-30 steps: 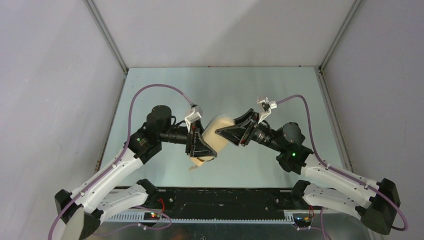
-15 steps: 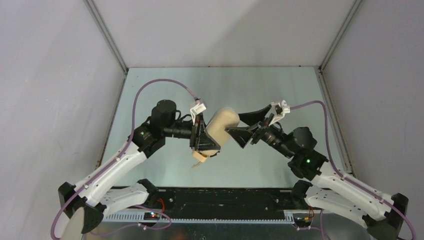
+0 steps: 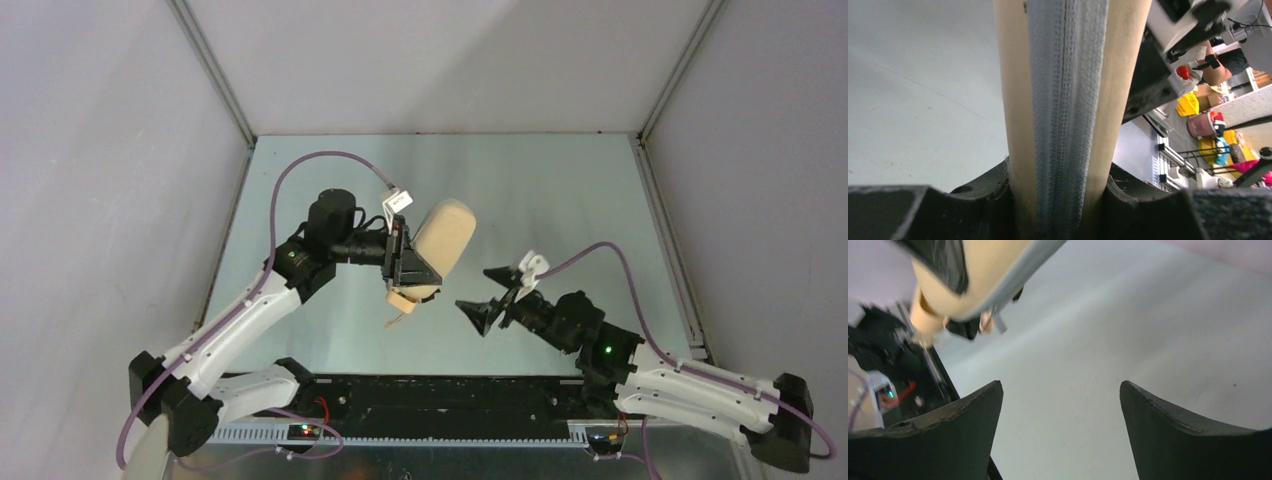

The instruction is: Open the umbrella

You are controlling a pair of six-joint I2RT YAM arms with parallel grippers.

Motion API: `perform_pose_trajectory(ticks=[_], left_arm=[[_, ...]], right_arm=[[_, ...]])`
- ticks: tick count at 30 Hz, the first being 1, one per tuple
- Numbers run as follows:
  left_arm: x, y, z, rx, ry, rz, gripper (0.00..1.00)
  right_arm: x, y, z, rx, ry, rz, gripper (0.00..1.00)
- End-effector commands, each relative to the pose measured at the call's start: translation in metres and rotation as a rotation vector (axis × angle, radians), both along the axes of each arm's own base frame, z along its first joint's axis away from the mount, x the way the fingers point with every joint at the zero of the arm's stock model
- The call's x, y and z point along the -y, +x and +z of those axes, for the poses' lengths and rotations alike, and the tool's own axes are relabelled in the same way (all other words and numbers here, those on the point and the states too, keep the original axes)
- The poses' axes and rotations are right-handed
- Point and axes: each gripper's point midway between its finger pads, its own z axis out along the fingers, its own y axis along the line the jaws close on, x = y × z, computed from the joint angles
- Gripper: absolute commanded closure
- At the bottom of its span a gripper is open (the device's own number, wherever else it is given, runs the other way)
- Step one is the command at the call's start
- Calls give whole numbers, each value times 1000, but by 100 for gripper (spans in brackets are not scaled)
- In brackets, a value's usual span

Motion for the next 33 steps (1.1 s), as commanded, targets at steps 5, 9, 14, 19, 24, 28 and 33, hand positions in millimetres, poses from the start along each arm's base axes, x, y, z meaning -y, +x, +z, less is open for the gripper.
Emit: perform_pose_trajectory(ticks=[5,9,14,19,24,28,33], left_arm=[[8,-6,12,-47,-90,-73,92],[8,-6,11,-58,-92,-75,92],[7,-7,11,-58,-92,-77,92],[8,-6,10,-67,-90,-77,91],[7,-6,9,-70,-89,-77,91],[7,-6,8,-74,-88,-78,91],[7,-6,8,-75,-87,-78,91]], right_arm=[[-13,6,-14,138,-108,-130,19],[-25,6,-9,188,-111,-161,21],[-33,10,-4,232,-119,-183,29],[-41,10,6,286,-129,-179,41],[-50,6,11,323,-138,-162,48],[-55,5,18,350,-133,-160,55],[-60,4,21,372,-140,-160,61]])
